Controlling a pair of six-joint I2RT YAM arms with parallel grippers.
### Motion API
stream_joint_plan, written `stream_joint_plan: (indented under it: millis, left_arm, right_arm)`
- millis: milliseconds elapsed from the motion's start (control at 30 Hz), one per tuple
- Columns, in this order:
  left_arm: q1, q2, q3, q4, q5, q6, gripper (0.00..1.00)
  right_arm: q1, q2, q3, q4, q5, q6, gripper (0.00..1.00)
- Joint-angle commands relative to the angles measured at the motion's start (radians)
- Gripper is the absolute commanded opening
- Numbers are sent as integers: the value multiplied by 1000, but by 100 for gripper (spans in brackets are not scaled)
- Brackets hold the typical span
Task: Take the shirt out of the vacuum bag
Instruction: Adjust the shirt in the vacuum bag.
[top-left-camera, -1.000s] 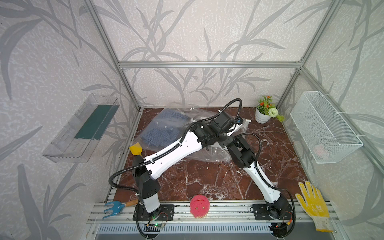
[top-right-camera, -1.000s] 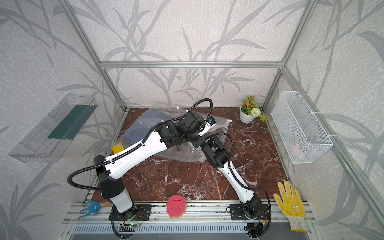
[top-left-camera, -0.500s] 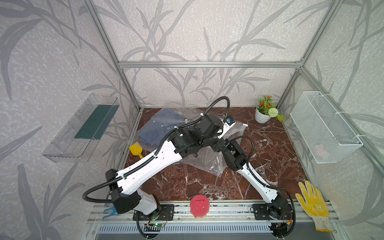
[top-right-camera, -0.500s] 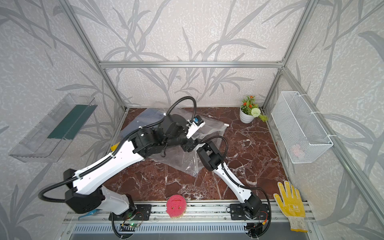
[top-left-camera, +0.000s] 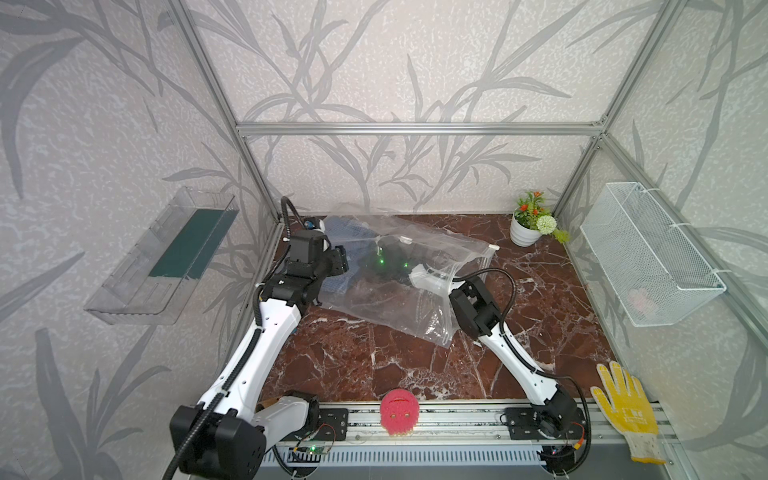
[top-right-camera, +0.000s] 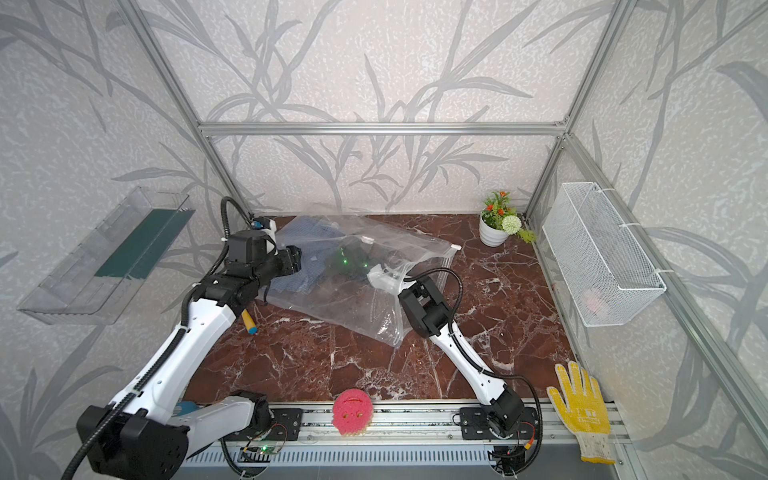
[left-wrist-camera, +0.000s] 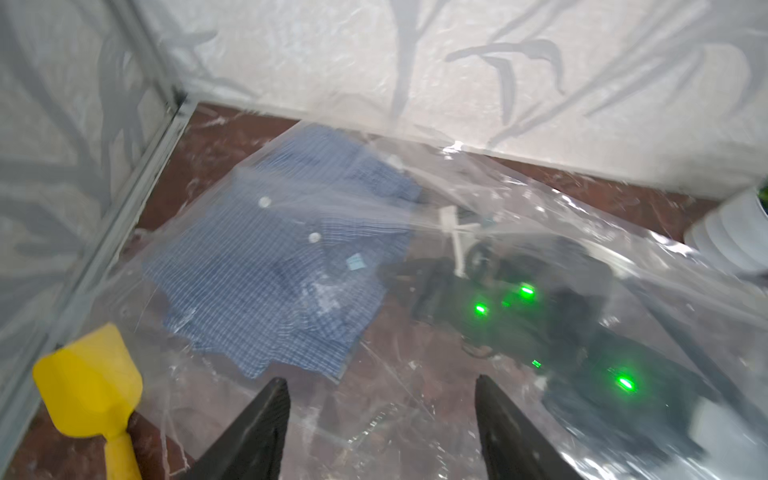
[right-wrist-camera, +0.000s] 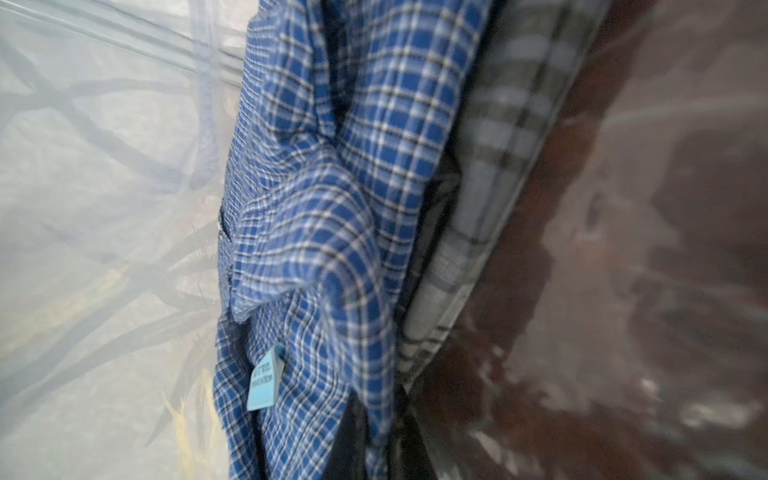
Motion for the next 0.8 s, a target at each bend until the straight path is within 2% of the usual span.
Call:
stream_joint_plan:
  millis: [0,167,300,500,567,600,767]
  left_arm:
    - [47,57,-17,98,33,-121,67]
    - [103,177,-7,152,74,-168,64]
    - [104,285,26,186,50,-170,63]
    - [114,485,121,210,52,-195,60]
    - [123,540,175,194,53,-194,53]
    - [130,566,199,190,65,-195,46]
    - [171,706,329,126,122,-195,24]
  right_arm:
    - [-66,-121,-173,-85,16,-86,0]
    - [-119,-268,-393,-73,-23,-153,0]
    - [-140,-341,-510,-75,-52,-197,0]
    - [-146,-389,-598,-93,-94,-279,0]
    - [-149,-393,-598,-121,-108,-310,0]
    - [-152,-393,-598,-130,-117,-324,0]
    - [-159,-393,-590,-189,-126,-388,0]
